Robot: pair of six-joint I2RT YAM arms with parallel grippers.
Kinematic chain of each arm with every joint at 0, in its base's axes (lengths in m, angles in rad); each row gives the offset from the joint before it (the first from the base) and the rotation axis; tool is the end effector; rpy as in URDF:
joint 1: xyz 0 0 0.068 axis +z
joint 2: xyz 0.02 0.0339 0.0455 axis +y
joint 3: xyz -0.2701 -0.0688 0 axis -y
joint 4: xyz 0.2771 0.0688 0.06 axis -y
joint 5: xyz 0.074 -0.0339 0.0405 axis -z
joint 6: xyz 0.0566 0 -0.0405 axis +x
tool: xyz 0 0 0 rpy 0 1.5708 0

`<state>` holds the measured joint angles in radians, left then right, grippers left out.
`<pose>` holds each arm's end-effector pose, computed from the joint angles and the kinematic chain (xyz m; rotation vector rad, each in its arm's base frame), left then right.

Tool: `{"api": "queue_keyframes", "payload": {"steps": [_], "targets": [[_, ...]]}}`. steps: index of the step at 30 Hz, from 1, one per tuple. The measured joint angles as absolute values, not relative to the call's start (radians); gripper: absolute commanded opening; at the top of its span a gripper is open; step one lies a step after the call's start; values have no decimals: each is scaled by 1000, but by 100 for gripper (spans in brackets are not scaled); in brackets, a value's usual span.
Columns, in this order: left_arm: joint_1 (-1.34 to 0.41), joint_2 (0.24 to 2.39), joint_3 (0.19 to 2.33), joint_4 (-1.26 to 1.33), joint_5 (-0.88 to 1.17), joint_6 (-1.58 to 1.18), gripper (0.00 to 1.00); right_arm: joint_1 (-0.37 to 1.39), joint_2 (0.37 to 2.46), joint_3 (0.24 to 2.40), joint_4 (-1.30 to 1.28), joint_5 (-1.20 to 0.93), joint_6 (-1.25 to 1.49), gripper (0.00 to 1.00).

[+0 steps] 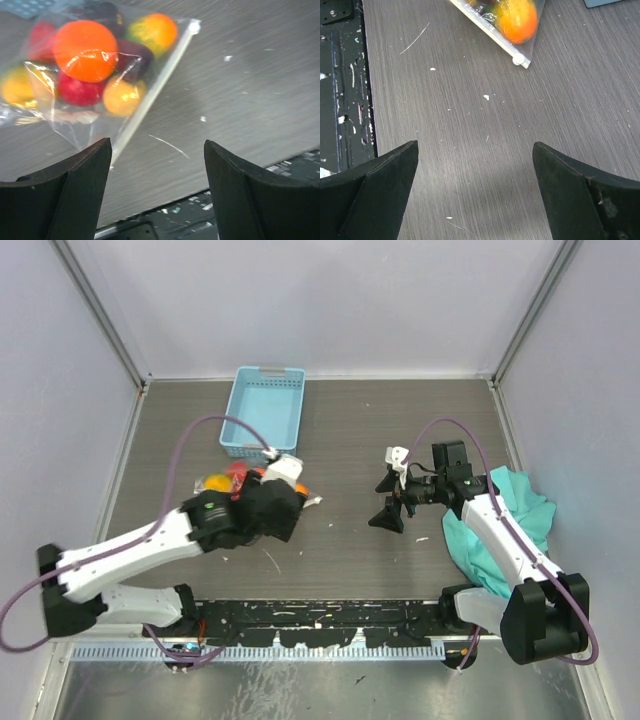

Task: Open the zip-top bag and remove the fake food
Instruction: Pick up the zipper food storage bag at the center of the board.

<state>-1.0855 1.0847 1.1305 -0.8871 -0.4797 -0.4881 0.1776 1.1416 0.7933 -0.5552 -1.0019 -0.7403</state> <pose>0.1400 -0.2095 0.3323 0.4703 2.2552 -0.2241 0.2408 0.0917 0.2388 -1.2843 1.7018 0.9002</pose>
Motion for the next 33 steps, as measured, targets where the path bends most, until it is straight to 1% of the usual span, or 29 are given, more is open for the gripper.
{"api": "queue_keyframes", "payload": {"steps": [3,6,10,15,20,27,33], "targets": [[-1140,1279,1226,-979,-623,-476,73,178,1142,799,-555,-986,-739,100],[-1159,1439,1285,-1056,-717,-453,68,178,1142,803,-555,-969,-735,100],[-1171,1565,1305,-1119,-791,-422,66,178,1142,816,-552,-940,-722,100],[-1173,1633,1304,-1126,-832,-378,66,178,1143,822,-545,-907,-701,100],[-1174,1671,1279,-1092,-873,-342,62,178,1144,823,-545,-893,-691,100],[-1174,1769,1233,-1058,-945,-319,61,178,1144,823,-543,-882,-679,100],[-1174,1825,1207,-1053,-1018,-334,53,178,1146,823,-540,-879,-677,100]]}}
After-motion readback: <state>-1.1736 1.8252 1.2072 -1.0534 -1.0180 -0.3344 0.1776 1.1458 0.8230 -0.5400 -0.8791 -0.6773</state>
